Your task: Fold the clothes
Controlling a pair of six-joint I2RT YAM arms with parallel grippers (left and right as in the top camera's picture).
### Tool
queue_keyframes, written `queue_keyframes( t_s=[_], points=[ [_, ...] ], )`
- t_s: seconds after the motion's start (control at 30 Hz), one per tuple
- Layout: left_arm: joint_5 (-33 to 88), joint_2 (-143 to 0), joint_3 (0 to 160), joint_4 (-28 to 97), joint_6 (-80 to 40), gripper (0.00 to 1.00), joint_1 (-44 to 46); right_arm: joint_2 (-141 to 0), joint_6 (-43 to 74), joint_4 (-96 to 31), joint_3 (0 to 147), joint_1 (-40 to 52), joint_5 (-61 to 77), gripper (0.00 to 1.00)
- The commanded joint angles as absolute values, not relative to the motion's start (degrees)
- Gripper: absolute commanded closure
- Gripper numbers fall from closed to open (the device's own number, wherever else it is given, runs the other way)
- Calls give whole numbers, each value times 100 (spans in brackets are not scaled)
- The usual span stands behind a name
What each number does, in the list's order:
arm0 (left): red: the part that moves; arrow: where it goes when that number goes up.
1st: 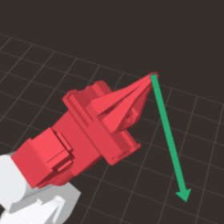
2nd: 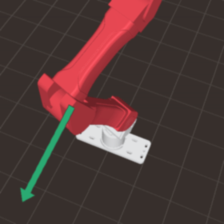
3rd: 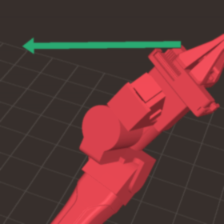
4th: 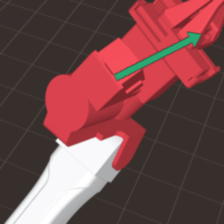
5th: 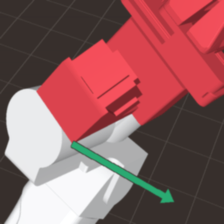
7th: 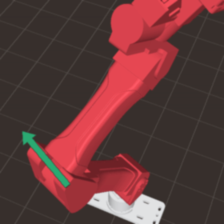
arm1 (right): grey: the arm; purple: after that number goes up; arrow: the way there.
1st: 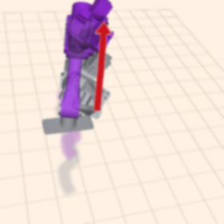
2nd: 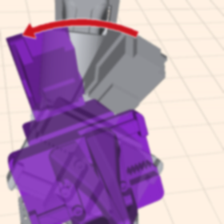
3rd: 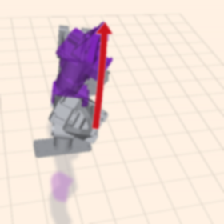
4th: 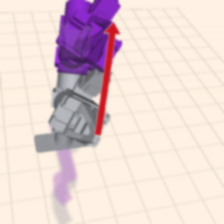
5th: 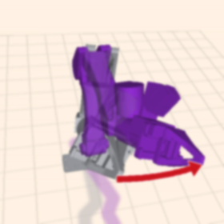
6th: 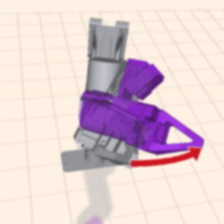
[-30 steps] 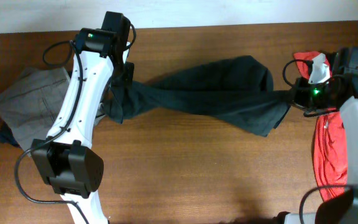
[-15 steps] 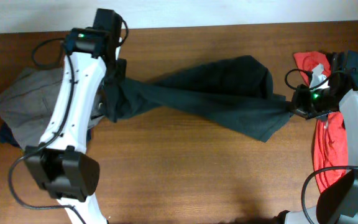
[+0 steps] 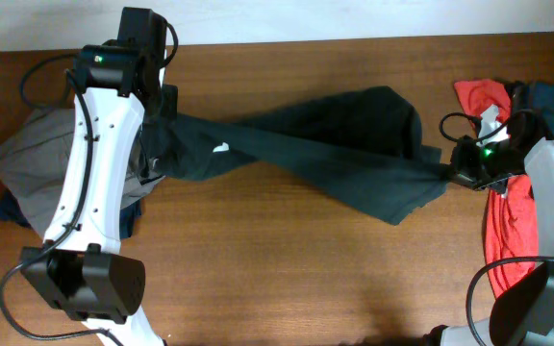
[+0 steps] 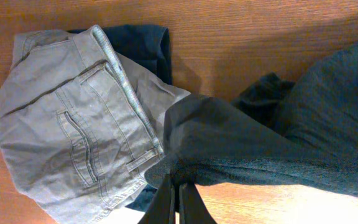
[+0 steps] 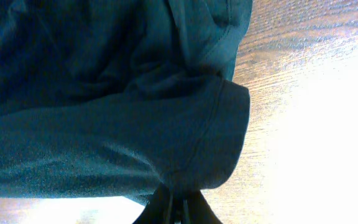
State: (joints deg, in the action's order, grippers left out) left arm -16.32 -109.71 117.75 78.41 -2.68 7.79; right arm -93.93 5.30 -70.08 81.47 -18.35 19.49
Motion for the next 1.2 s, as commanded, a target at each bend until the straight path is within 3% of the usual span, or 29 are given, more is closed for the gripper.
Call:
queue_keyframes(
  t_s=[0.0, 0.47, 0.7, 0.97, 1.17],
  points=[
    [-1737, -10829, 11819, 7850, -322, 100, 744, -9371, 464, -7057, 8176, -1839, 1837, 93],
    [-1406, -10829, 11819, 7856, -320, 100, 746, -9371, 274, -7035, 8154, -1837, 1940, 93],
    [-676, -10831, 11819, 7422, -320, 100, 751, -9651, 368, -6141, 8055, -1828, 2451, 93],
    [-659, -10956, 11817, 7098, -296, 100, 749, -10381, 362, -5505, 8036, -1828, 2641, 93],
    [-513, -10982, 11817, 7111, -296, 100, 751, -10510, 318, -5299, 8036, -1828, 2705, 86]
  ],
)
